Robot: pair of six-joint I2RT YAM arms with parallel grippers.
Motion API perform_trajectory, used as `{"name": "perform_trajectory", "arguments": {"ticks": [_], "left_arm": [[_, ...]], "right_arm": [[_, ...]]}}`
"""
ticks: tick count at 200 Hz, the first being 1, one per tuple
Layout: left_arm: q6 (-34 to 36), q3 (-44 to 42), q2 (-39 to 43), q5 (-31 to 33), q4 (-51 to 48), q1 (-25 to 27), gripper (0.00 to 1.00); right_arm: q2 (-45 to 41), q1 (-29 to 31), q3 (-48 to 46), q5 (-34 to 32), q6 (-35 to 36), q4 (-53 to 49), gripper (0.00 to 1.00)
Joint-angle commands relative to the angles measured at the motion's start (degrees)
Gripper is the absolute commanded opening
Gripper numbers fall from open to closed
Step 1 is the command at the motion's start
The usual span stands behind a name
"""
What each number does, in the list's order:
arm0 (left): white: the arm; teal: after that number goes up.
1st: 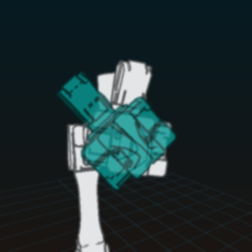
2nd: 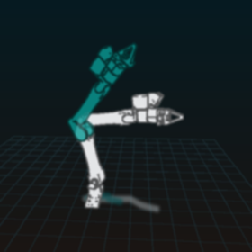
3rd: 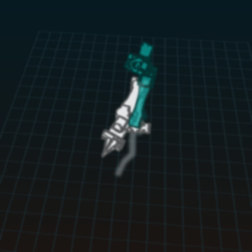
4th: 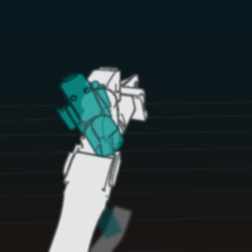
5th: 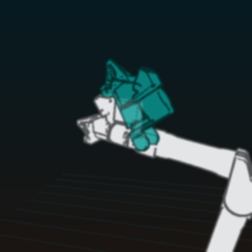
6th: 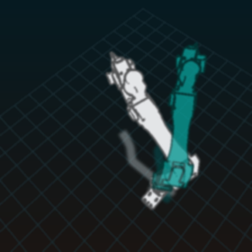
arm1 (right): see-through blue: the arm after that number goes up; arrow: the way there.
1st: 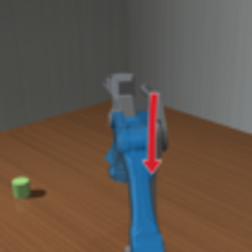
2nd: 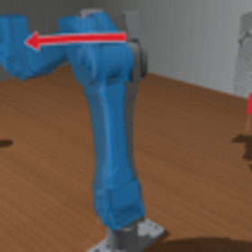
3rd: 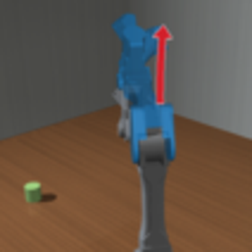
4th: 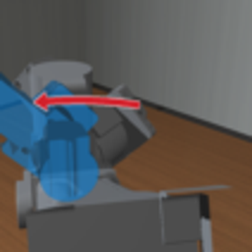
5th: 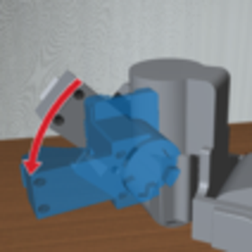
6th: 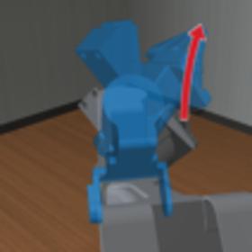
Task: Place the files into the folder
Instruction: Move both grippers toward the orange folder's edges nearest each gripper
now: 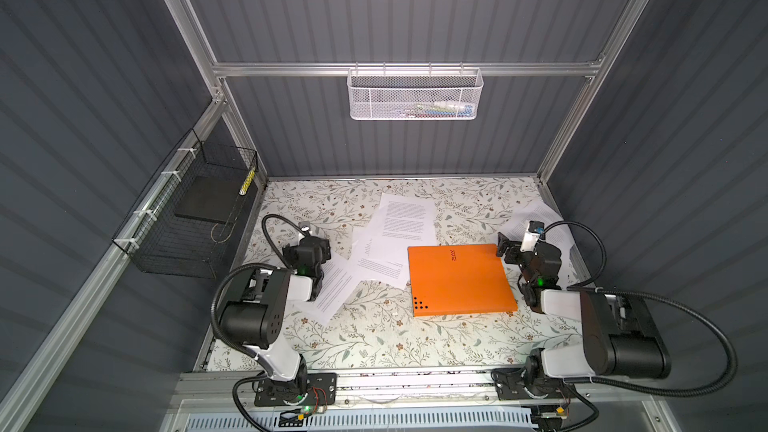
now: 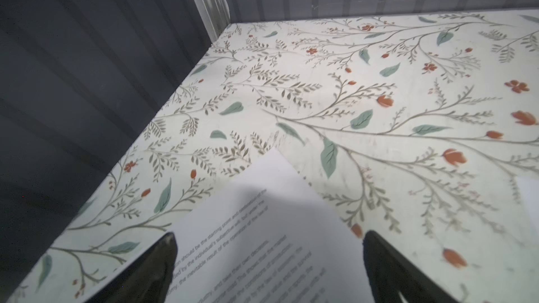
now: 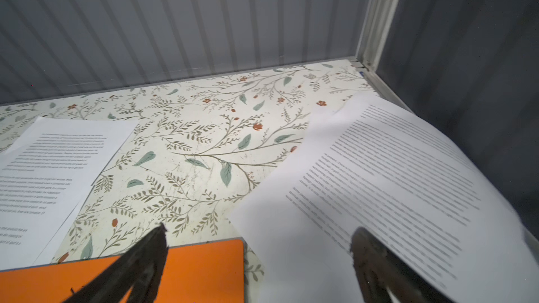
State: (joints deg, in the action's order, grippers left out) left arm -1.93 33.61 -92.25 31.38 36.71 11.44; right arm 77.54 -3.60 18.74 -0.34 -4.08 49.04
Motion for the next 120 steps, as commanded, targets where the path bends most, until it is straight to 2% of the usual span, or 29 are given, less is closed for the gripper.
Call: {"name": "perform_trajectory", "arguments": {"ticks": [1,8,15,26,34,40,46,57,81,105,120], "left_arm": [[-7.48,10.9,7.27,4.18,-22.17,3.65,1.0],[-13.52,15.51,7.96,1.97,-32.9,4.17,1.0],[-16.23,19.22,7.83,-1.68,-40.14,4.56,1.0],[-20.57,21.8,7.87,-4.79,-46.69,6.16,1.0],[-23.26,21.95,8.7,-10.68,-49.34,6.85,1.0],[-24.64,21.38,9.47,-16.49,-50.3,7.41,1.0],[-26.22,20.76,10.06,-21.5,-51.21,8.17,1.0],[-29.06,19.25,11.02,-27.08,-52.59,10.54,1.0],[-31.68,18.22,10.99,-29.39,-56.06,19.84,1.0],[-36.04,15.48,8.91,-34.33,-54.13,25.68,1.0],[-37.79,14.41,8.2,-33.63,-53.75,28.09,1.0]], "right_arm": [[-9.0,2.96,3.58,-14.66,-2.27,-11.04,0.99],[-11.19,3.11,5.57,-16.38,-5.53,-16.06,0.99],[-12.92,2.99,7.39,-17.24,-9.01,-20.96,0.99],[-15.6,2.76,9.2,-17.75,-16.17,-26.11,0.99],[-16.54,2.59,9.74,-17.97,-22.24,-29.48,0.99],[-16.98,1.83,9.85,-15.99,-25.17,-30.45,0.99],[-17.51,0.49,10.4,-11.2,-27.79,-33.07,0.99],[-18.17,-1.57,11.5,-4.46,-32.25,-38.46,0.99],[-20.66,-2.01,9.51,3.46,-36.07,-43.96,0.99],[-24.29,-2.37,7.41,4.22,-36.96,-51.32,0.99],[-27.6,-2.47,6.56,4.46,-36.43,-54.47,0.99]]}}
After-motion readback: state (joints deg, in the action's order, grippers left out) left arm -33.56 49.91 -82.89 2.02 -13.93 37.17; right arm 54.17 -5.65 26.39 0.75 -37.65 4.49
